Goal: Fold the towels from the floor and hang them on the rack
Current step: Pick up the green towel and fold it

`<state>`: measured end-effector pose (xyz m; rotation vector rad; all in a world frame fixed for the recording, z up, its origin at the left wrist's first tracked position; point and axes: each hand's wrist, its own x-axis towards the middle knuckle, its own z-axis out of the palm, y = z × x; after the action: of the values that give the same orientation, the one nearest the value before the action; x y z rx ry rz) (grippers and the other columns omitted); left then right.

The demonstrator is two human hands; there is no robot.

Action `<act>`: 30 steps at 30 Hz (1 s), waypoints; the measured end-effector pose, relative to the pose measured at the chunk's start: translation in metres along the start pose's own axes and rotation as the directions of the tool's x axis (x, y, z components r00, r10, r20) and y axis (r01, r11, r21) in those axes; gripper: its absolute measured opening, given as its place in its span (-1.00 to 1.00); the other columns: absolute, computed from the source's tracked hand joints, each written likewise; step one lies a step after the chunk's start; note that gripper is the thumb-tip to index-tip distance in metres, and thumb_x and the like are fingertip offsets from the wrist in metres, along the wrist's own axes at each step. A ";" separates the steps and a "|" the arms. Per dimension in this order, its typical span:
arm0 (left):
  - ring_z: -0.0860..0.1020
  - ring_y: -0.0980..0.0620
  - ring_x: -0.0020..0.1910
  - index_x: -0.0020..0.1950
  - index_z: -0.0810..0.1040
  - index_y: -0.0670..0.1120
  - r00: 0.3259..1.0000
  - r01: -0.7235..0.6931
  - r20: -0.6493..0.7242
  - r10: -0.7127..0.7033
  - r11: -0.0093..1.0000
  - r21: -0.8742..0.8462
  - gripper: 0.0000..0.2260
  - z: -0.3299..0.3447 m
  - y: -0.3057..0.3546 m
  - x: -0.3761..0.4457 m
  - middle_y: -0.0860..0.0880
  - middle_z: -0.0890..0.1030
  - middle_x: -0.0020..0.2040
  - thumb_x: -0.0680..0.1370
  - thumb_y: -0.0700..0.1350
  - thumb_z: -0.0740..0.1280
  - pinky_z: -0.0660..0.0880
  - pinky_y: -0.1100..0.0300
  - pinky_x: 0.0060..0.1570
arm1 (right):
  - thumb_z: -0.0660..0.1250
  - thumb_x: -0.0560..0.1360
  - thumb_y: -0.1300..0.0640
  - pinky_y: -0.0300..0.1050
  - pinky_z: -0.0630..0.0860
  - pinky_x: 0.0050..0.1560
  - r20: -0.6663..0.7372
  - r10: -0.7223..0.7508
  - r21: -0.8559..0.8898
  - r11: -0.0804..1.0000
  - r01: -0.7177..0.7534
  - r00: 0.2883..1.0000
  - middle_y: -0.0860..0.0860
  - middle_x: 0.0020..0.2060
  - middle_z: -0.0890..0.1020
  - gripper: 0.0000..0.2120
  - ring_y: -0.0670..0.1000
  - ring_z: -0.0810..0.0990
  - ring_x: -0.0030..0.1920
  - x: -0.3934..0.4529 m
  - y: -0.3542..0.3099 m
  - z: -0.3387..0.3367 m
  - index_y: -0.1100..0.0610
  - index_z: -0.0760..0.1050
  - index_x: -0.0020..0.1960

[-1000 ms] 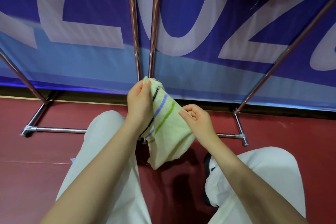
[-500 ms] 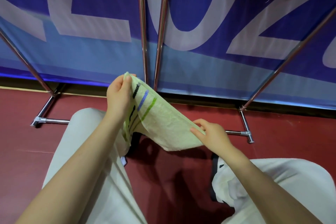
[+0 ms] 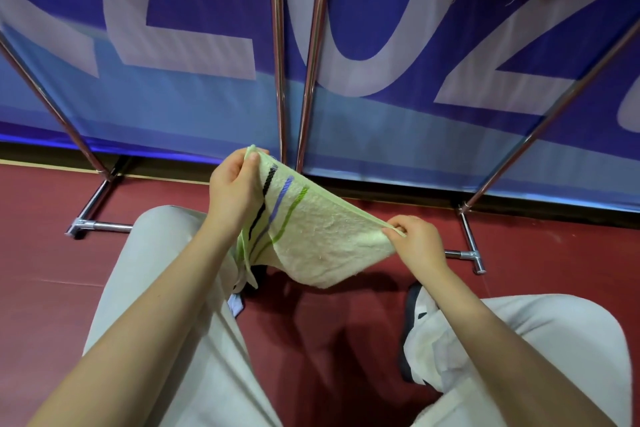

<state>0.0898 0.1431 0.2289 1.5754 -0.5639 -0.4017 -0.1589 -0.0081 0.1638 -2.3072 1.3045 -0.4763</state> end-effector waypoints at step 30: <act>0.34 0.10 -0.30 -0.27 0.38 0.02 0.895 0.390 -0.130 -0.426 0.891 -0.232 -0.75 0.024 -0.011 0.003 0.03 0.38 -0.29 0.59 0.03 0.25 0.32 0.17 -0.25 | 0.32 0.50 0.19 -0.17 0.18 -0.31 -0.092 0.426 0.854 0.498 -0.149 0.900 0.02 -0.37 0.25 -0.87 -0.08 0.22 -0.35 0.019 0.008 -0.034 0.14 0.40 -0.20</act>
<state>0.0800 0.1219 0.2164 1.5106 -0.0411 -0.6094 -0.1720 -0.0350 0.1901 -1.1928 1.1747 -1.0804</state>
